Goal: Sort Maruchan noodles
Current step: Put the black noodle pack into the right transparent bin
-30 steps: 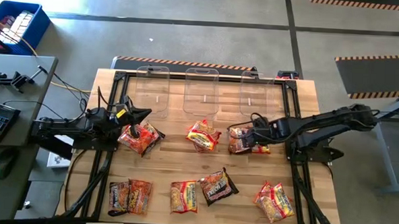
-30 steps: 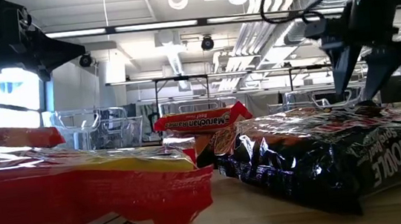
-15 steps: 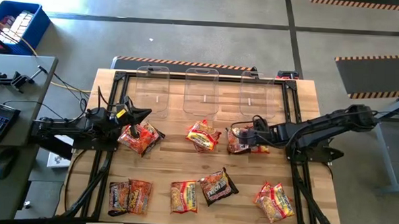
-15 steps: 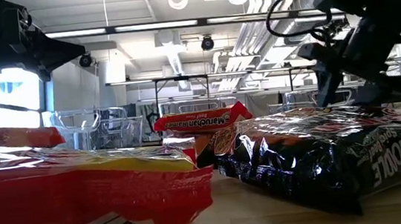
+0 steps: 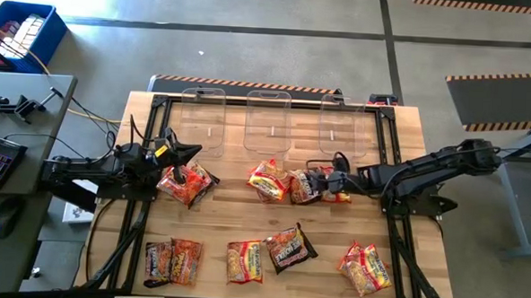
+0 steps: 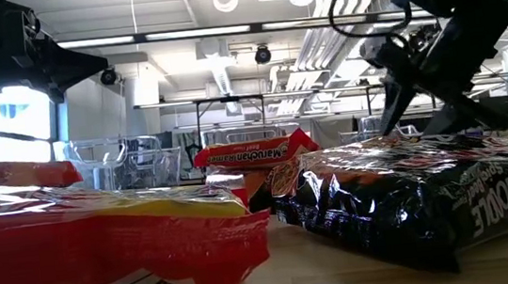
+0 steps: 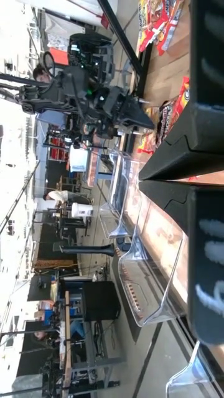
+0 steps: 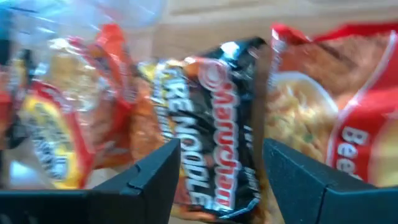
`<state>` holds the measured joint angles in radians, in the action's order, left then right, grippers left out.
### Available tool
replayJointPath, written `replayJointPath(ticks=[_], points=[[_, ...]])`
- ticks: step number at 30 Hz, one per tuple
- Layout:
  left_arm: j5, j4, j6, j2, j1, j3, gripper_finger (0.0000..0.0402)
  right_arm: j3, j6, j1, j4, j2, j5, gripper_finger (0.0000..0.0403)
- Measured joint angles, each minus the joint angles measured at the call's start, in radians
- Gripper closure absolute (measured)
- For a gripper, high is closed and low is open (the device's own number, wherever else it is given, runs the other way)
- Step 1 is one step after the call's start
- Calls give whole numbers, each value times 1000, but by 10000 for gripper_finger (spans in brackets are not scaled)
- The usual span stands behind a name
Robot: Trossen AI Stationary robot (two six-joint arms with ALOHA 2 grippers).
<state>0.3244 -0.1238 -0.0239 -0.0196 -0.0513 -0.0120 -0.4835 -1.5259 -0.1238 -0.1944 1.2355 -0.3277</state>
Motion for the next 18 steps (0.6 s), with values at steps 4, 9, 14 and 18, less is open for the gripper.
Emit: replayJointPath(ticks=[4, 9, 14, 18], points=[[0, 0, 0, 0, 0, 0, 399, -6, 12, 0, 119, 63, 32, 165], [0, 1, 0, 0, 0, 0, 399, -102, 88, 0, -12, 143, 46, 164], [0, 9, 0, 0, 0, 0, 399, -150, 94, 0, -231, 173, 109, 166], [0, 9, 0, 0, 0, 0, 399, -151, 111, 0, -335, 128, 172, 166]])
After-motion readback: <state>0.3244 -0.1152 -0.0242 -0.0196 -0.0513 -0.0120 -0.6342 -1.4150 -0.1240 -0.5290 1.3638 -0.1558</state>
